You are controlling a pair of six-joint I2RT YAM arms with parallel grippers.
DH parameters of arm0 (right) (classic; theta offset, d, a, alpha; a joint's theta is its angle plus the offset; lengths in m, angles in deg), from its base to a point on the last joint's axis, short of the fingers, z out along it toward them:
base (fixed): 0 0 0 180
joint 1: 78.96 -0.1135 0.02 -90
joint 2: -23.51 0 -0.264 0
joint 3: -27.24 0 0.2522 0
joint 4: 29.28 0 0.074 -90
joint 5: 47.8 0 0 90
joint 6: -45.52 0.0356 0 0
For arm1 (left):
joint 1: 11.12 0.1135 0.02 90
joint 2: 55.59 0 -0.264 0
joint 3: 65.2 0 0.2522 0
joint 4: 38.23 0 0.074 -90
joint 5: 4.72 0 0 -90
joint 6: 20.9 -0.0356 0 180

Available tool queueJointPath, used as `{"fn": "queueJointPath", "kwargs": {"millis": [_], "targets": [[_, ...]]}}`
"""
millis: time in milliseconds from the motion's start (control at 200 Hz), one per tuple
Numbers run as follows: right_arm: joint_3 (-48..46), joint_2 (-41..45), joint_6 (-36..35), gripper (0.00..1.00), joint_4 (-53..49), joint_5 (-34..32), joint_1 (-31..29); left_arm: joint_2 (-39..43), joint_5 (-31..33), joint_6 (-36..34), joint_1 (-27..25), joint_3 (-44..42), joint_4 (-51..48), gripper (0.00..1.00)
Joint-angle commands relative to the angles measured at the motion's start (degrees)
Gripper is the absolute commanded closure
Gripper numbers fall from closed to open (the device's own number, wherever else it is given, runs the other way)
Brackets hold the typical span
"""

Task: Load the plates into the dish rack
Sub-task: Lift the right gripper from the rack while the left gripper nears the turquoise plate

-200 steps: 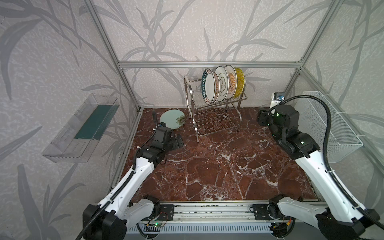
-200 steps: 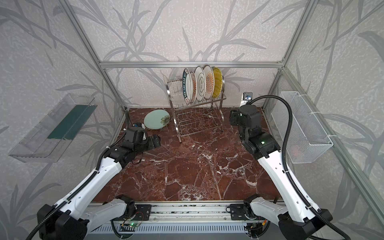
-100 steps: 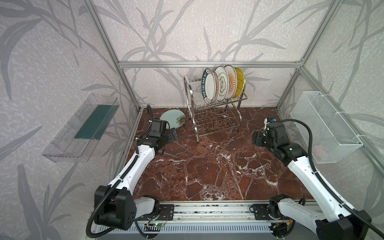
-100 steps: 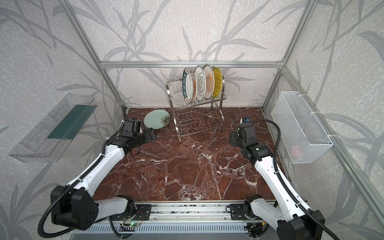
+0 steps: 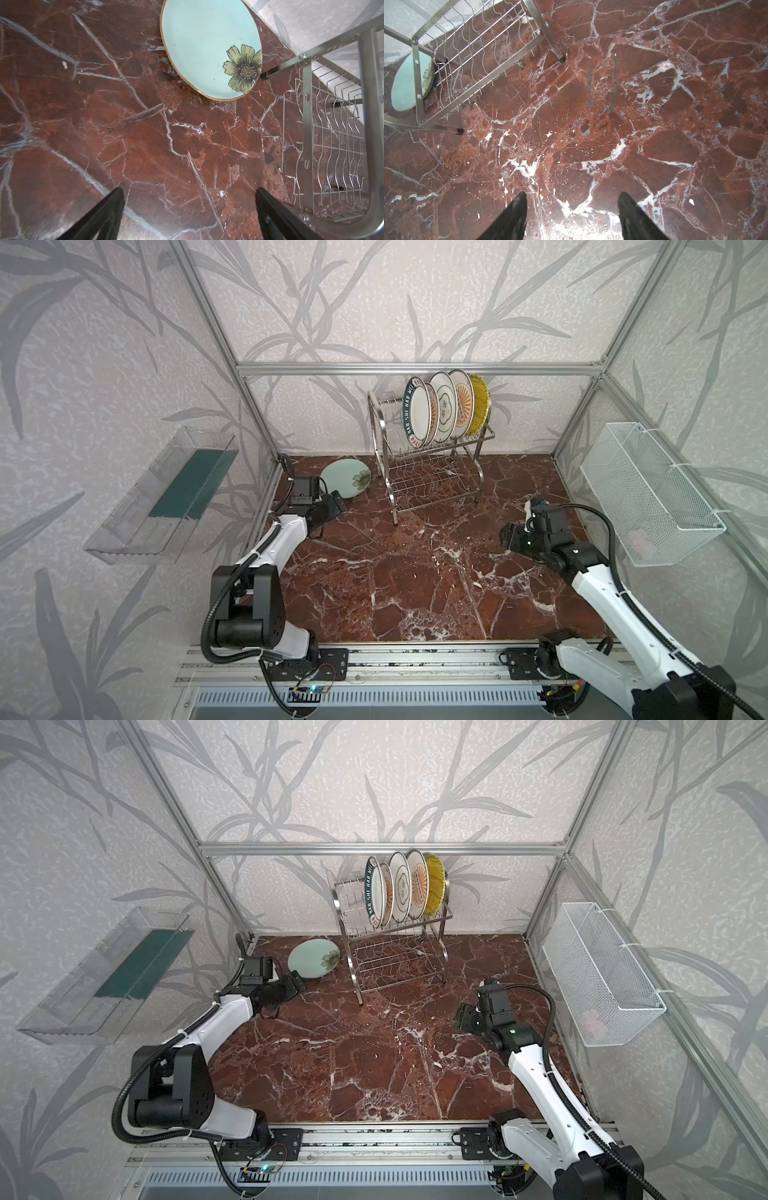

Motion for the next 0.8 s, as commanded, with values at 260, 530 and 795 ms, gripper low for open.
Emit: {"fn": "queueJointPath", "kwargs": {"millis": [260,530,795], "targets": [[-2.1,4.0,-0.3,0.31,-2.1,2.0,2.6,-11.8,-3.5,7.5,1.4,4.5,11.1,0.14],[-2.3,4.5,-0.8,0.31,-2.4,3.0,3.8,-18.0,-6.7,11.7,2.2,5.5,16.8,0.18],[-2.9,2.6,-0.7,0.31,-0.7,4.6,4.0,-21.0,-5.7,13.6,2.8,6.4,18.7,0.23]]}}
